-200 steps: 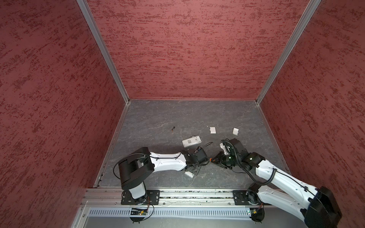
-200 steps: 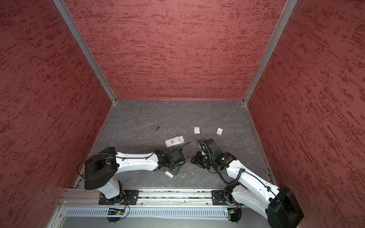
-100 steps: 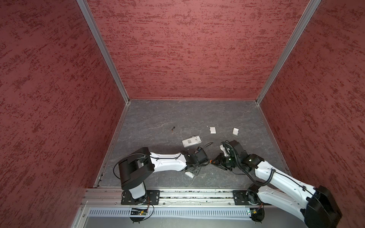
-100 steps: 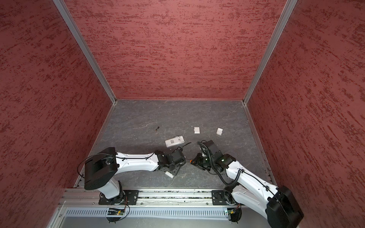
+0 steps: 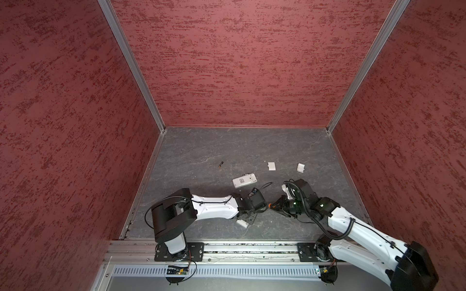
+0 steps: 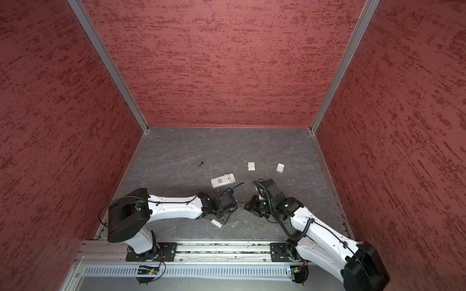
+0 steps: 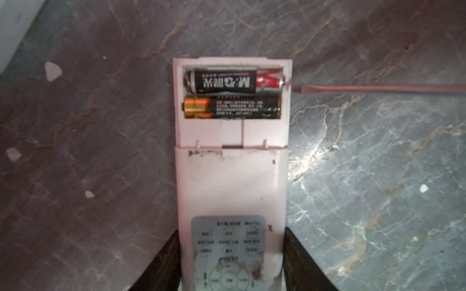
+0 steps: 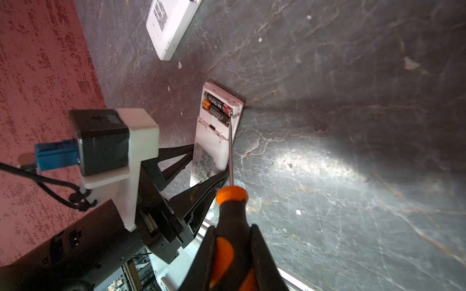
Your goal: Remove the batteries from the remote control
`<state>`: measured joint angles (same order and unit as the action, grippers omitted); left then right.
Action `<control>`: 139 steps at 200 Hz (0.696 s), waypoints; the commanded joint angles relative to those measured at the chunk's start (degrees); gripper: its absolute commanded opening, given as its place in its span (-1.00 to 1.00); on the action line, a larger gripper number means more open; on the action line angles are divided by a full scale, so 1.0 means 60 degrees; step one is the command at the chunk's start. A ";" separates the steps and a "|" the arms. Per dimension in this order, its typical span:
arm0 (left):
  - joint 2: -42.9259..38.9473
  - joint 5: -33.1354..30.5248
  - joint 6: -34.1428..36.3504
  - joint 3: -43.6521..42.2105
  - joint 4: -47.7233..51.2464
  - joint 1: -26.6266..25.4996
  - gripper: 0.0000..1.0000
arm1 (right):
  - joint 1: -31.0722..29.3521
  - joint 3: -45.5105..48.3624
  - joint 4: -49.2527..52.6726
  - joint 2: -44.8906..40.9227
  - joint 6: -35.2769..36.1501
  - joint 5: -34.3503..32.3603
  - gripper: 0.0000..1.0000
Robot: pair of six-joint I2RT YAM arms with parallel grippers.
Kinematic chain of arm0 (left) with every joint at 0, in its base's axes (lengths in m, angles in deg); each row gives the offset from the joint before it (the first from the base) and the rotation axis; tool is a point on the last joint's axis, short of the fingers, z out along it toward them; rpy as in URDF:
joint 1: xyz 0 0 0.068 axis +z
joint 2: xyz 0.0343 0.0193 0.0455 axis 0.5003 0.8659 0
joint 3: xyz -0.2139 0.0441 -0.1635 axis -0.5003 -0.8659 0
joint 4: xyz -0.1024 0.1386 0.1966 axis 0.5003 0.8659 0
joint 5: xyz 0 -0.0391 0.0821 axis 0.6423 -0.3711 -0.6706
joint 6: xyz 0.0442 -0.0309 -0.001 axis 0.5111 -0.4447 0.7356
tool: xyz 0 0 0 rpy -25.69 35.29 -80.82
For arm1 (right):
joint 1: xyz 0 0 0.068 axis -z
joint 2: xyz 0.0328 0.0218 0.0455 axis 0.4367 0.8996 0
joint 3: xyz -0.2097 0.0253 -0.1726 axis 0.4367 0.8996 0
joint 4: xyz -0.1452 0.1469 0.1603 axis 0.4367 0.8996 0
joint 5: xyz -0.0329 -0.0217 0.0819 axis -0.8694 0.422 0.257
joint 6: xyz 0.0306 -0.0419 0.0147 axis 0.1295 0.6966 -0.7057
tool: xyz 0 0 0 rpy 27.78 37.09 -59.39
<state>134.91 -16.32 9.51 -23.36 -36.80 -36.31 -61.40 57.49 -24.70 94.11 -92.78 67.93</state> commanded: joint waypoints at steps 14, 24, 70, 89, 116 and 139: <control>0.0226 0.0521 -0.0149 -0.0162 -0.0002 -0.0127 -0.12 | 0.0049 -0.0272 0.0000 0.0041 -0.0064 -0.0089 -1.00; 0.0226 0.0515 -0.0164 -0.0182 0.0016 -0.0127 -0.13 | 0.0056 -0.0251 -0.0009 0.0070 -0.0036 -0.0095 -1.00; 0.0226 0.0543 -0.0193 -0.0171 -0.0004 -0.0167 -0.14 | 0.0057 -0.0118 -0.0336 0.0118 -0.0121 -0.0052 -1.00; 0.0256 0.0558 -0.0179 -0.0157 -0.0004 -0.0167 -0.14 | 0.0057 -0.0146 -0.0295 0.0086 -0.0119 -0.0051 -1.00; 0.0270 0.0572 -0.0192 -0.0156 -0.0004 -0.0180 -0.14 | 0.0058 -0.0104 -0.0361 0.0085 -0.0143 -0.0039 -1.00; 0.0241 0.0556 -0.0204 -0.0170 0.0016 -0.0181 -0.15 | 0.0058 -0.0020 -0.0495 0.0144 -0.0172 -0.0009 -1.00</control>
<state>134.91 -16.30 9.44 -23.36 -36.83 -36.85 -61.40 57.51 -25.32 94.90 -92.80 67.93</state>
